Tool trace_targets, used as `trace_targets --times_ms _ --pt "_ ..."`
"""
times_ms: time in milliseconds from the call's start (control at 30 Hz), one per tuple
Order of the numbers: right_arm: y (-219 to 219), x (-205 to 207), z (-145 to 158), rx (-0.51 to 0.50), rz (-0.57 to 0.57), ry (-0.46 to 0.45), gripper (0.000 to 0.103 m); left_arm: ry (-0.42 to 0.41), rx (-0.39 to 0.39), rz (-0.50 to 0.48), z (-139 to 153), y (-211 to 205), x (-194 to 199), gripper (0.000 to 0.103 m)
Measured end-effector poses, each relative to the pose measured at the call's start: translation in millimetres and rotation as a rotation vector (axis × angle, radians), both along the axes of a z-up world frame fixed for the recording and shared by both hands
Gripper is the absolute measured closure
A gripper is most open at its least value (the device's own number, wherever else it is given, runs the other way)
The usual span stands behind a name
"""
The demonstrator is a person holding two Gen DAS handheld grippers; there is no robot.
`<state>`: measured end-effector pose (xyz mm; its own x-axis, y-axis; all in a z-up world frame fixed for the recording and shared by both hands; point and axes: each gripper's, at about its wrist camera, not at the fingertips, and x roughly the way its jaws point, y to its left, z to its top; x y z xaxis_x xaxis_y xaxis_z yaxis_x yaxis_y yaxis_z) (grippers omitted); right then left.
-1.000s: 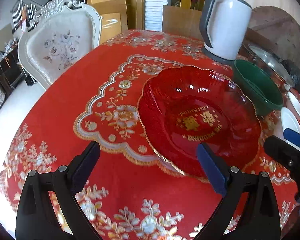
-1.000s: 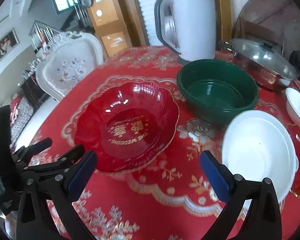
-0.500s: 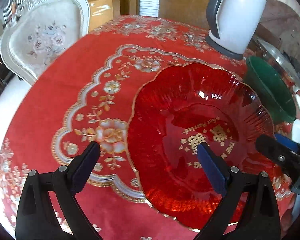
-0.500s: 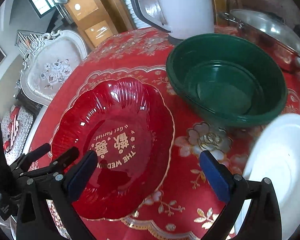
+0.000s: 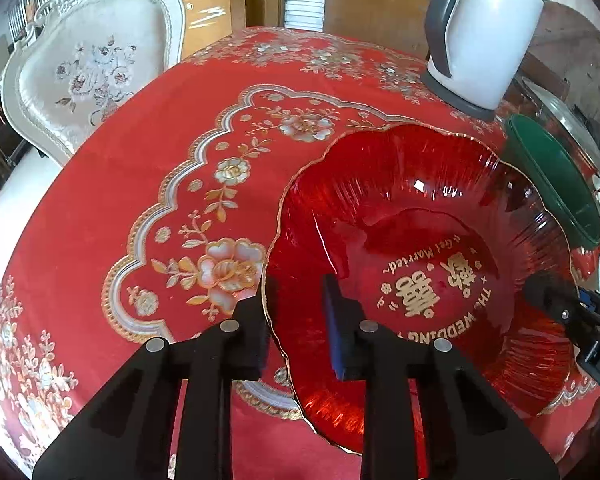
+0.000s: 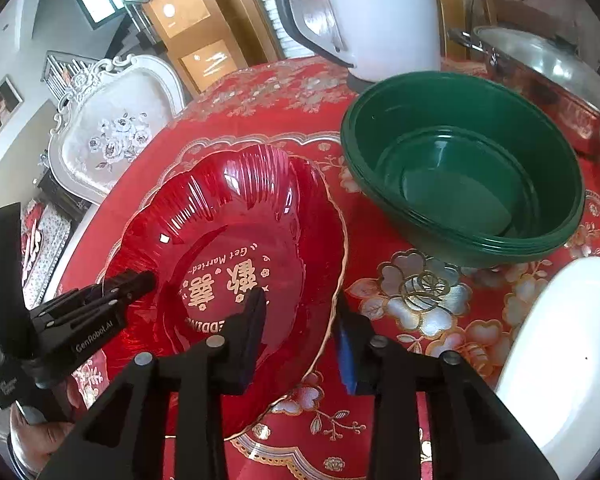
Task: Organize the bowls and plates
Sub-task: 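Carry the red wedding plate toward the white chair and lower it onto the cloth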
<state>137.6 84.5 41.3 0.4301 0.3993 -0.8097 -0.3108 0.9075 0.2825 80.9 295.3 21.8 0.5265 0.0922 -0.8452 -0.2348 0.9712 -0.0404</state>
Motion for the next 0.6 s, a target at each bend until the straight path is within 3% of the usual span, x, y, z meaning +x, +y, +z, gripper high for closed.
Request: trace_targets --times_ms 300,600 --pt "14 -31 12 -0.044 0.063 -0.073 0.071 -0.054 0.001 0.021 20 9 -45 0.08" --pt "30 -77 20 -0.047 0.137 -0.106 0.071 -0.113 -0.006 0.057 41 25 -115 0.08"
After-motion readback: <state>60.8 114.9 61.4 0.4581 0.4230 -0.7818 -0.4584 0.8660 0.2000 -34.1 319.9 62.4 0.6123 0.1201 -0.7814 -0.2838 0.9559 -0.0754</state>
